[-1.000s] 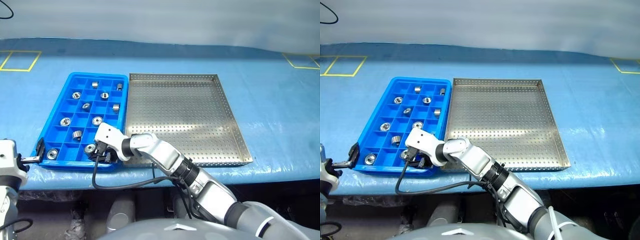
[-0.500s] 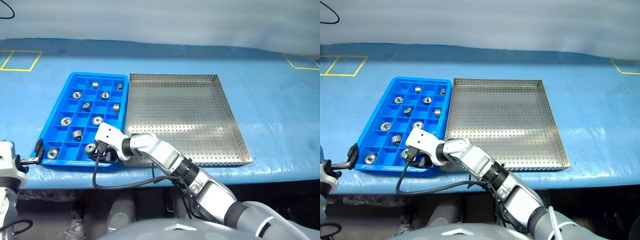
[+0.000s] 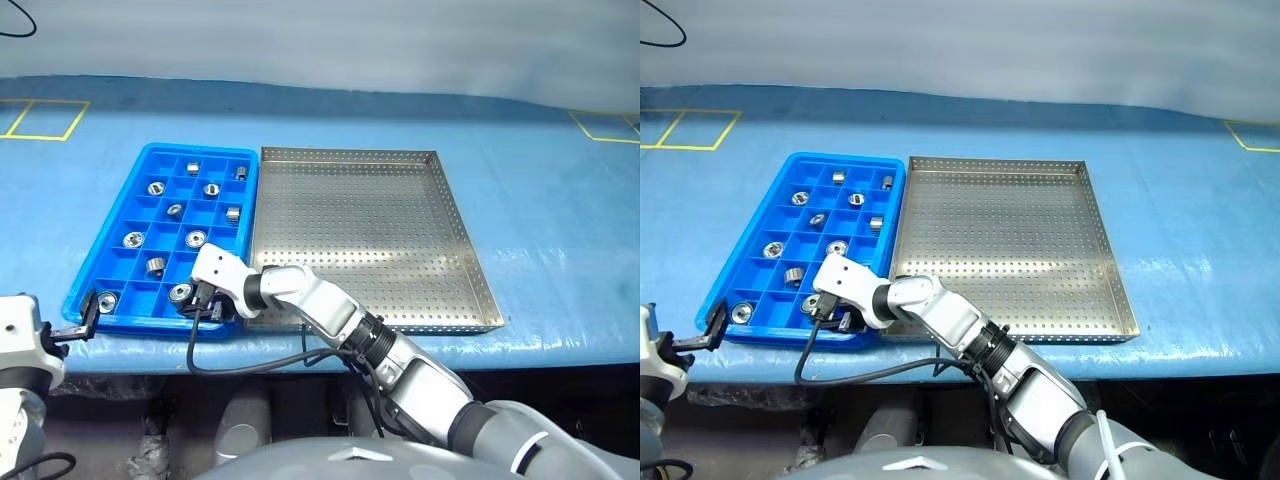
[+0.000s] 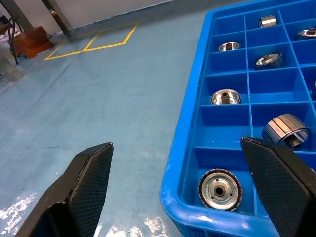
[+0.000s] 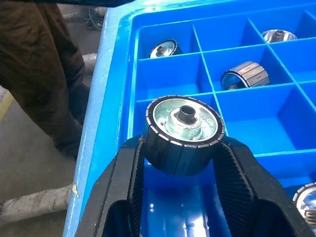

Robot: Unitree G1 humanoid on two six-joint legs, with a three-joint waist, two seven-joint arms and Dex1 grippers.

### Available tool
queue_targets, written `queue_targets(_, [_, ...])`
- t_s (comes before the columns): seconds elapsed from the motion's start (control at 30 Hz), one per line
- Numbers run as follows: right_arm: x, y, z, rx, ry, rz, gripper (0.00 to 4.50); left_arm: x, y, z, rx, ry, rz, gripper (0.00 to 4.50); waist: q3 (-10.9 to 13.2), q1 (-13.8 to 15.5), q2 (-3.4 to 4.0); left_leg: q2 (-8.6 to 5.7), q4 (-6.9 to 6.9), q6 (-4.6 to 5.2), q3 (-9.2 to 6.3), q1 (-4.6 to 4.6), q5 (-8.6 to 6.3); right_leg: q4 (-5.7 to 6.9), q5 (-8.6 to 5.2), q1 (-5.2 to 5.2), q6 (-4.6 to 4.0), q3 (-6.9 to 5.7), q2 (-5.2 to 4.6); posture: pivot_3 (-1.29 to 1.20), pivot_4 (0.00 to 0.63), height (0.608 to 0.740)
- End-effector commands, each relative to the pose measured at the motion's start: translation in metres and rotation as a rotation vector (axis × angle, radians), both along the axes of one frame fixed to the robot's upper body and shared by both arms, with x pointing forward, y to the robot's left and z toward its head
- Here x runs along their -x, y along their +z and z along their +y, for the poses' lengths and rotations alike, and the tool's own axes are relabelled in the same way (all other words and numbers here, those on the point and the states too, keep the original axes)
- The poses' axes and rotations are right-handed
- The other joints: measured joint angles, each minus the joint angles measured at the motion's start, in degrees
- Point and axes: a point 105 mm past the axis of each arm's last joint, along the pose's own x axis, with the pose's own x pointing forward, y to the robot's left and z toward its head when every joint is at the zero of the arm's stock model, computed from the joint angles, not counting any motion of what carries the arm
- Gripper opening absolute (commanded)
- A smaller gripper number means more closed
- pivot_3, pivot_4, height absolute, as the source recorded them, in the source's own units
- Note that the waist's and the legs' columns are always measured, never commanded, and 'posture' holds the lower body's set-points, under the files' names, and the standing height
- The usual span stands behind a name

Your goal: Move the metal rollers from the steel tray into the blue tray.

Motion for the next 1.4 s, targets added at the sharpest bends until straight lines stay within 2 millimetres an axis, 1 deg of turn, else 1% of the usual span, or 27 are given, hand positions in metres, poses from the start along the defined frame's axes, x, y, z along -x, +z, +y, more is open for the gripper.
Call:
queue_targets(0.03, [0.026, 0.052, 0.048, -0.135, 0.108, -0.052, 1.69, 0.0, 0.012, -0.007, -0.043, -0.017, -0.044, 4.5, 0.0, 0.2, 0.0, 0.02, 0.0, 0.0, -0.02, 0.0, 0.0, 0.02, -0.02, -0.01, -0.04, -0.02, 0.01, 0.26, 0.15, 0.74])
queue_targets(0.2, [0.028, 0.073, 0.054, -0.194, 0.126, -0.09, 1.69, -0.002, 0.011, -0.009, -0.034, -0.022, -0.046, 4.5, 0.0, 0.6, 0.0, 0.04, 0.0, 0.0, -0.08, 0.02, 0.0, 0.28, -0.15, -0.09, -0.25, -0.07, 0.03, 0.25, 0.15, 0.74])
queue_targets(0.27, [0.029, 0.077, 0.056, -0.201, 0.13, -0.097, 1.69, -0.003, 0.011, -0.01, -0.033, -0.027, -0.047, 4.5, 0.0, 0.8, 0.01, 0.04, 0.0, 0.0, -0.11, 0.02, 0.0, 0.39, -0.19, -0.12, -0.32, -0.09, 0.05, 0.25, 0.15, 0.74])
queue_targets(0.47, [0.028, 0.075, 0.06, -0.193, 0.128, -0.103, 1.69, -0.005, 0.011, -0.011, -0.032, -0.034, -0.049, 4.5, 0.0, 0.9, 0.0, 0.04, -0.01, 0.0, -0.16, -0.01, 0.0, 0.57, -0.28, -0.21, -0.47, -0.13, 0.18, 0.25, 0.15, 0.74])
queue_targets(0.77, [0.049, 0.065, 0.063, -0.166, 0.211, -0.077, 1.69, -0.004, 0.011, -0.012, -0.034, -0.033, -0.047, 4.5, 0.0, 0.9, 0.01, 0.1, -0.06, -0.02, -0.22, -0.01, -0.02, 0.58, -0.33, -0.23, -0.55, -0.13, 0.29, 0.26, 0.15, 0.74])
queue_targets(0.83, [0.051, 0.063, 0.064, -0.16, 0.215, -0.077, 2.42, -0.004, 0.011, -0.012, -0.035, -0.033, -0.047, 4.5, 0.0, 0.9, 0.01, 0.14, -0.08, -0.07, -0.21, -0.01, -0.04, 0.58, -0.36, -0.24, -0.59, -0.13, 0.34, 0.26, 0.15, 0.74])
queue_targets(0.9, [0.052, 0.063, 0.064, -0.164, 0.217, -0.081, 2.88, -0.004, 0.011, -0.012, -0.035, -0.032, -0.047, 4.5, 0.0, 0.9, 0.01, 0.15, -0.09, -0.14, -0.21, -0.01, -0.08, 0.58, -0.38, -0.27, -0.63, -0.12, 0.45, 0.26, 0.15, 0.74])
queue_targets(1.0, [0.054, 0.068, 0.064, -0.188, 0.218, -0.084, 3.82, -0.004, 0.011, -0.012, -0.035, -0.033, -0.047, 4.5, 0.0, 0.9, 0.0, 0.16, -0.1, -0.25, -0.21, -0.09, -0.15, 0.59, -0.44, -0.37, -0.73, -0.12, 0.58, 0.26, 0.15, 0.74])
queue_targets(1.07, [0.053, 0.072, 0.063, -0.202, 0.211, -0.093, 3.82, -0.005, 0.011, -0.012, -0.034, -0.035, -0.048, 4.5, 0.0, 0.9, -0.01, 0.18, -0.11, -0.41, -0.16, -0.17, -0.24, 0.63, -0.5, -0.5, -0.8, -0.12, 0.62, 0.25, 0.15, 0.74])
queue_targets(1.2, [0.046, 0.087, 0.059, -0.256, 0.183, -0.104, 3.82, -0.01, 0.01, -0.015, -0.027, -0.054, -0.052, 4.5, 0.0, 0.9, -0.03, 0.27, -0.11, -0.71, -0.15, -0.19, -0.42, 0.67, -0.55, -0.53, -0.76, -0.16, 0.67, 0.23, 0.15, 0.74])
queue_targets(1.3, [0.034, 0.105, 0.053, -0.31, 0.122, -0.135, 3.82, -0.018, 0.01, -0.018, -0.02, -0.077, -0.058, 4.5, 0.0, 1.1, -0.06, 0.31, -0.1, -0.78, -0.17, -0.24, -0.46, 0.67, -0.57, -0.56, -0.73, -0.2, 0.69, 0.21, 0.15, 0.74])
queue_targets(1.4, [0.02, 0.136, 0.036, -0.411, 0.061, -0.174, 3.82, -0.033, 0.009, -0.029, 0.005, -0.138, -0.075, 4.5, 0.1, 1.1, -0.02, 0.3, -0.06, -0.79, -0.16, -0.25, -0.45, 0.66, -0.58, -0.56, -0.73, -0.2, 0.69, 0.16, 0.15, 0.74])
